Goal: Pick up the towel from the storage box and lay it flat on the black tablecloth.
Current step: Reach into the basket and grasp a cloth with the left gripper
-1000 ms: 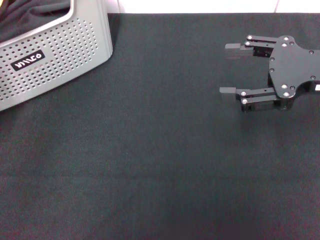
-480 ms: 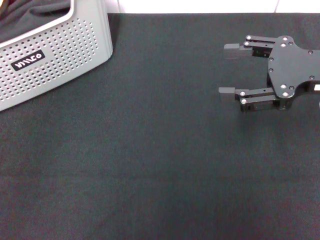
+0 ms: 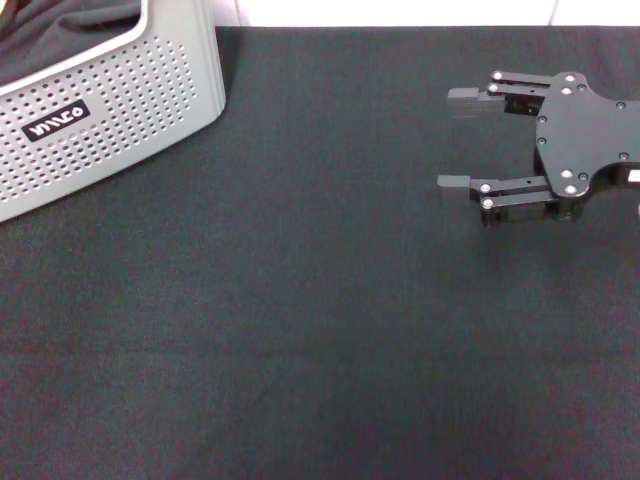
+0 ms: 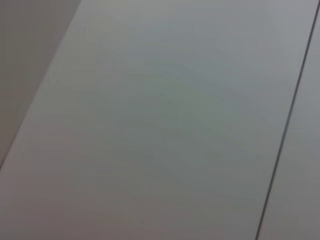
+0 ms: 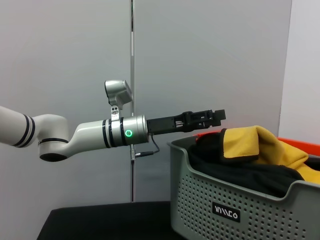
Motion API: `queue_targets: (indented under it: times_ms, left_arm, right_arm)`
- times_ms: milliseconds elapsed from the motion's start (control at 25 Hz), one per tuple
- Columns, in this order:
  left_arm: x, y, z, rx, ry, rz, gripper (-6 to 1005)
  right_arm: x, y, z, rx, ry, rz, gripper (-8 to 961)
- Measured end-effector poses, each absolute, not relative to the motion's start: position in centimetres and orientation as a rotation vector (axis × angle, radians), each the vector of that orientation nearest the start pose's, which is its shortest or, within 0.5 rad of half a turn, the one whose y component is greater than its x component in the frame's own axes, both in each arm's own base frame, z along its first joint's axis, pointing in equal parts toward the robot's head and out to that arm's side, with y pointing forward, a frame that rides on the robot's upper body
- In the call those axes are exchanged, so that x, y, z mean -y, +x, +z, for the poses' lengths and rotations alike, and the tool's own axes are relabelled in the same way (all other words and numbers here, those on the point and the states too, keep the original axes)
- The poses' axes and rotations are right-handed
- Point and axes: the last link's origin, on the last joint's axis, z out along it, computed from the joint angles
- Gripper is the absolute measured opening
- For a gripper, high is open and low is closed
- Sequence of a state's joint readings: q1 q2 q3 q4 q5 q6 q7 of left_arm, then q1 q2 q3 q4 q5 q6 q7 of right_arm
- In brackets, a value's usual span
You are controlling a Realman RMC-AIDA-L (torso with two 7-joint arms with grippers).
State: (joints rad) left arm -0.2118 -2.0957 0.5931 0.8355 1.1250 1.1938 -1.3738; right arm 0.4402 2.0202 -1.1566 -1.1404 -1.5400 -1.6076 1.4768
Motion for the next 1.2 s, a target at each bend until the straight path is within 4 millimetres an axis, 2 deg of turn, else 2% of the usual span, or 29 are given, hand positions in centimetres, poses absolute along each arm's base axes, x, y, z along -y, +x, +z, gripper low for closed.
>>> queue_targets:
  times_ms: [400, 640, 1080, 1200]
  left_arm:
    - [-31.8, -35.2, 14.4, 0.795, -1.507, -1.037, 847]
    - [-32.5, -35.1, 13.5, 0.823, -1.518, -1.044, 847]
    - [-32.5, -34.6, 12.8, 0.838, -1.539, -1.101, 847]
    - [-32.6, -34.6, 12.7, 0.847, -1.54, -1.108, 759]
  right_arm:
    - [-32.7, 15.5, 4.3, 0.041, -2.834, 0.877, 819]
    - [-32.7, 15.5, 4.3, 0.04, -2.833, 0.877, 818]
    - [-32.6, 15.6, 4.4, 0.032, -2.826, 0.891, 818]
    - [-32.6, 15.6, 4.4, 0.032, -2.825, 0.892, 818]
